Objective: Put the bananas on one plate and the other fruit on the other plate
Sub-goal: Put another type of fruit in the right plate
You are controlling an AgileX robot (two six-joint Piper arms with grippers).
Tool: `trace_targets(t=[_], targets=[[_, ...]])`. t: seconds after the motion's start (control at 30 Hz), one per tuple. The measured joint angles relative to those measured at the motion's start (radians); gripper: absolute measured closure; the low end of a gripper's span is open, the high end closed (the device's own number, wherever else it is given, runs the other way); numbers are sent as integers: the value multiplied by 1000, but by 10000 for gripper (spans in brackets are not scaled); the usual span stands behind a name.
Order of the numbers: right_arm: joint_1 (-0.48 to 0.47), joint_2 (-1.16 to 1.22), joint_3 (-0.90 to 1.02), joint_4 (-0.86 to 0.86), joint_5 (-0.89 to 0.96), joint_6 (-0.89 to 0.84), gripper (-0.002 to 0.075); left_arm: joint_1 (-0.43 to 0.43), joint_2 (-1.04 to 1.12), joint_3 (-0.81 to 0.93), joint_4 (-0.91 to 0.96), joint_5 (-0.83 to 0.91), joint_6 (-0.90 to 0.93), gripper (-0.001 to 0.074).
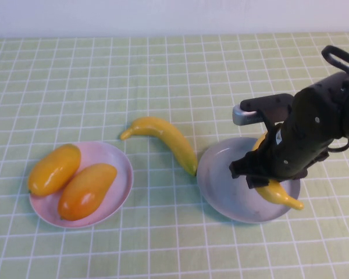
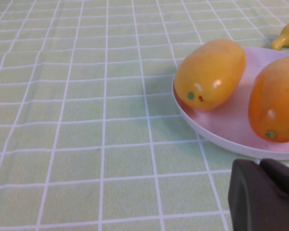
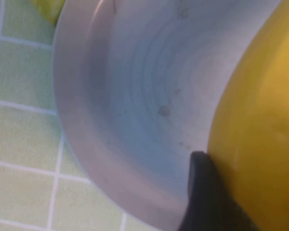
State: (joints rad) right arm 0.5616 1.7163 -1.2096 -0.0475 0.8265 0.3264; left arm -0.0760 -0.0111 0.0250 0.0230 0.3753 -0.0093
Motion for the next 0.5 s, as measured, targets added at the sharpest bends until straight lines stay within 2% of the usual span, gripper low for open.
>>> trace_targets(t=[0.5], targets=[[0, 39, 35, 48, -48, 6, 417, 0, 0, 0, 0, 0, 0, 736]])
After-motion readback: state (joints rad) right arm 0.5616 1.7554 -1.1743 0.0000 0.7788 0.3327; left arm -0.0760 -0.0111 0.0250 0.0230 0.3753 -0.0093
